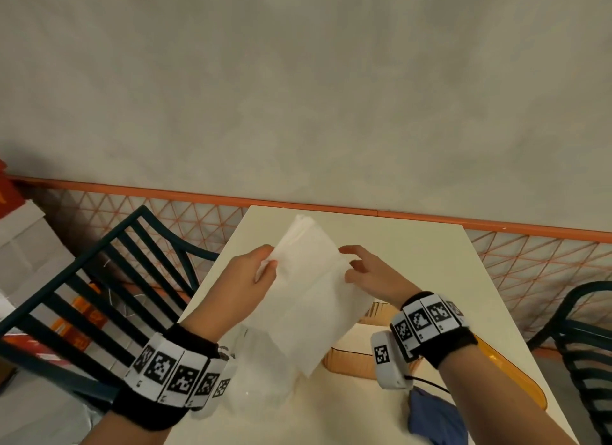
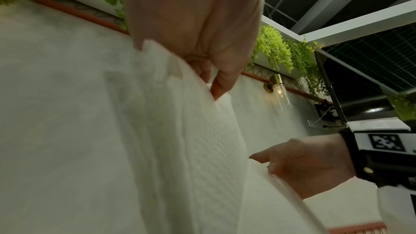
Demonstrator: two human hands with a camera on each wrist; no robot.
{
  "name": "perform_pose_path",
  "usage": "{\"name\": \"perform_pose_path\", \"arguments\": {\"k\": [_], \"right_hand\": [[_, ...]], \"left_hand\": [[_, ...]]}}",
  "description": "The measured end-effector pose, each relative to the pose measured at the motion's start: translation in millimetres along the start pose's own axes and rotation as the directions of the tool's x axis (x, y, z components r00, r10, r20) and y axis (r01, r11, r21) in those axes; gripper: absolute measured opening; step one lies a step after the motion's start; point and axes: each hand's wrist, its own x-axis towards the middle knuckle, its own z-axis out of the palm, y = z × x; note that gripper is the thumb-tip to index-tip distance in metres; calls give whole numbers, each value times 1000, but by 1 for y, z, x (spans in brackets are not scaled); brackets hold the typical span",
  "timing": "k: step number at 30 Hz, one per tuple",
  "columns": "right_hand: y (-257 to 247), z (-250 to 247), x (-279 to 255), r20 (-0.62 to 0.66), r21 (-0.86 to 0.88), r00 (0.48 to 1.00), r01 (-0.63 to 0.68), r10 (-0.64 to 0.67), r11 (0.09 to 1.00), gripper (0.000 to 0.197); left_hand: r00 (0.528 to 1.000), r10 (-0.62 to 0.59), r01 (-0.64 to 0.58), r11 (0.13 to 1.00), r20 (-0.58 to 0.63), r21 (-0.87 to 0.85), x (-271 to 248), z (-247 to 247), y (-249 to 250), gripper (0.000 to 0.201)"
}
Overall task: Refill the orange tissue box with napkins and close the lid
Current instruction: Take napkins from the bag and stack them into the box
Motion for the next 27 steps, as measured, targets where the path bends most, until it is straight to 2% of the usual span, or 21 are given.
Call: {"name": "perform_pose_path", "arguments": {"k": [3, 5, 8, 11, 16, 18, 20, 21, 22, 23, 24, 25, 26, 27], "right_hand": [[6, -7, -3, 7, 6, 999, -47, 46, 999, 56], [9, -7, -6, 18, 128, 997, -81, 79, 988, 58], [6, -5, -9, 44, 404, 989, -144, 138, 903, 49], [0, -5, -7, 59, 539, 981, -187, 185, 821, 43], [-8, -15, -11, 63, 413, 971, -235, 230, 880, 62], [-5, -19, -12, 40, 339, 974, -224, 224, 914, 70], [-2, -24, -13, 11, 302, 983, -179, 184, 936, 69], [0, -25, -13, -3, 301, 988, -147, 156, 942, 69], [-1, -25, -14, -13, 304, 992, -114, 124, 946, 70], [0, -25, -14, -14, 312, 996, -81, 90, 947, 70], [-1, -22, -15, -6, 324, 999, -49, 54, 945, 70], [-1, -18, -14, 9, 344, 1000, -21, 19, 939, 70], [-3, -12, -14, 24, 366, 1000, 4, -14, 931, 69], [-2, -6, -13, 32, 394, 999, 23, -38, 919, 68]], "left_hand": [[998, -13, 15, 999, -55, 30, 4, 9, -4, 18], [995, -1, 11, 996, -103, 92, 2, 22, -4, 20], [981, 123, -75, 955, -153, 288, -9, 48, 0, 28], [970, 219, -176, 931, -103, 320, -22, 75, 8, 35], [926, 354, -311, 912, -128, 268, -33, 117, 6, 34], [924, 372, -347, 911, -83, 222, -34, 123, 1, 34], [939, 320, -307, 945, -125, 112, -35, 122, -6, 42], [962, 208, -215, 976, -179, -19, -36, 119, -10, 47], [971, 37, -87, 976, -236, -202, -35, 113, -10, 50], [951, -182, 59, 901, -252, -431, -33, 108, -14, 53], [902, -397, 202, 737, -171, -644, -30, 103, -20, 54], [840, -543, 317, 510, -14, -800, -27, 97, -25, 56], [783, -605, 390, 299, 143, -871, -24, 93, -36, 58], [759, -595, 428, 148, 265, -892, -22, 89, -42, 60]]}}
